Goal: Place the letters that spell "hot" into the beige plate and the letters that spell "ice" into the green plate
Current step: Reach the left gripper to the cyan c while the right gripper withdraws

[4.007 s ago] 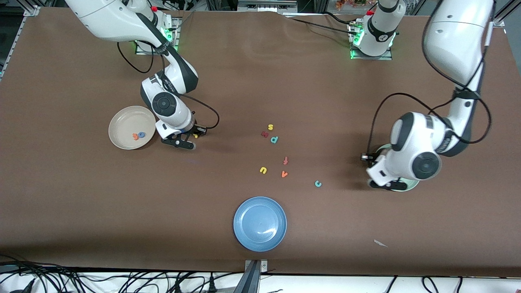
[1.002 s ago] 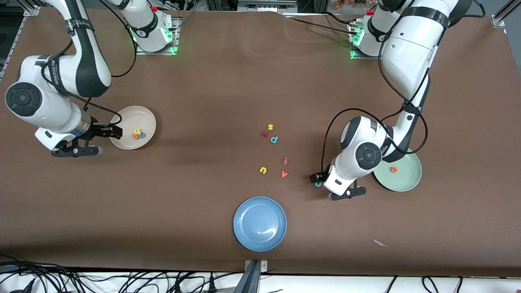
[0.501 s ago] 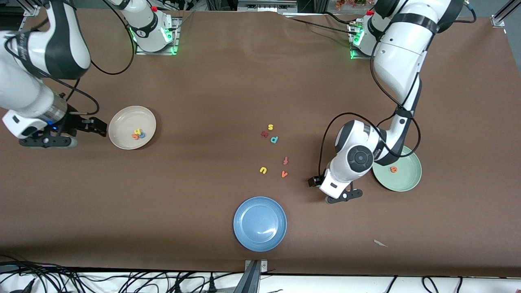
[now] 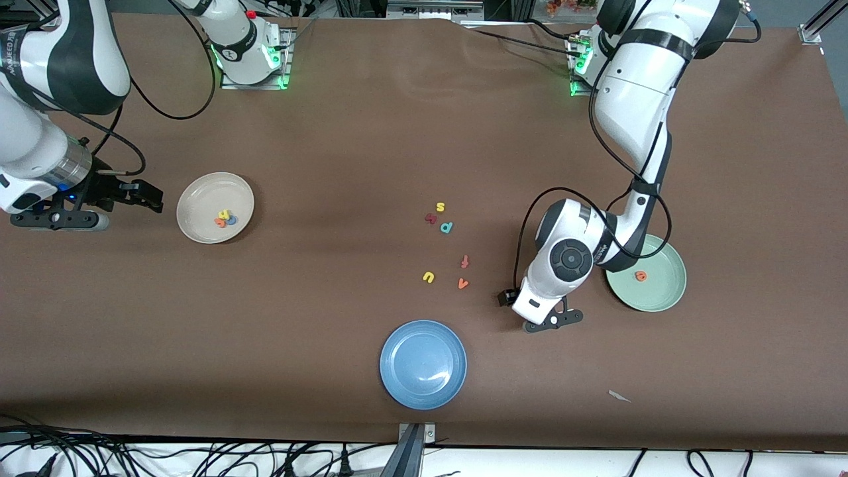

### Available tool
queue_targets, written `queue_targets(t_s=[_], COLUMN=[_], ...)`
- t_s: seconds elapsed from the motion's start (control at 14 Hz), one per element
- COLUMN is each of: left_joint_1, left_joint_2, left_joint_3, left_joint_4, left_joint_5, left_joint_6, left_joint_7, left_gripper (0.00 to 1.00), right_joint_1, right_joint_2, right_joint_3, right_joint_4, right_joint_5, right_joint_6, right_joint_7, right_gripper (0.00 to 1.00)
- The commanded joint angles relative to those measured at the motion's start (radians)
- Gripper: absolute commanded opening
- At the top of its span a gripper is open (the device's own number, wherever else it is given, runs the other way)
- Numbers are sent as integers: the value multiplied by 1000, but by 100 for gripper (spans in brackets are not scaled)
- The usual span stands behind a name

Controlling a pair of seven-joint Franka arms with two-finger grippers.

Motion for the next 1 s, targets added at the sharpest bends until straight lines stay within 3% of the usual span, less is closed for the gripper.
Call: queue_targets(t_s=[0.0,0.5,0.72,0.79,0.93], left_joint_1=[-14,-30,-28,-28,-28], left_joint_2=[41,38,36,35,33], left_joint_3=[16,16,16,16,14], left_joint_4=[58,55,55,55,55], left_joint_5=[-14,-10,-9,-9,-9], left_joint_6=[-6,-12,-12,-12,-12], left_joint_7=[-10,-13,-12,-12,-12], left_gripper=[100,95,93,82,75], right_joint_1=[2,16,16,15,15], right_joint_2=[-11,70,73,73,75], right_joint_3=[-4,2,2,2,2], right_joint_4=[11,232,231,226,226], right_joint_5=[18,26,25,23,17], right_joint_6=[-18,-165,-165,-165,-165], right_joint_7=[3,-6,-12,-16,-12], right_gripper=[99,100,100,100,100])
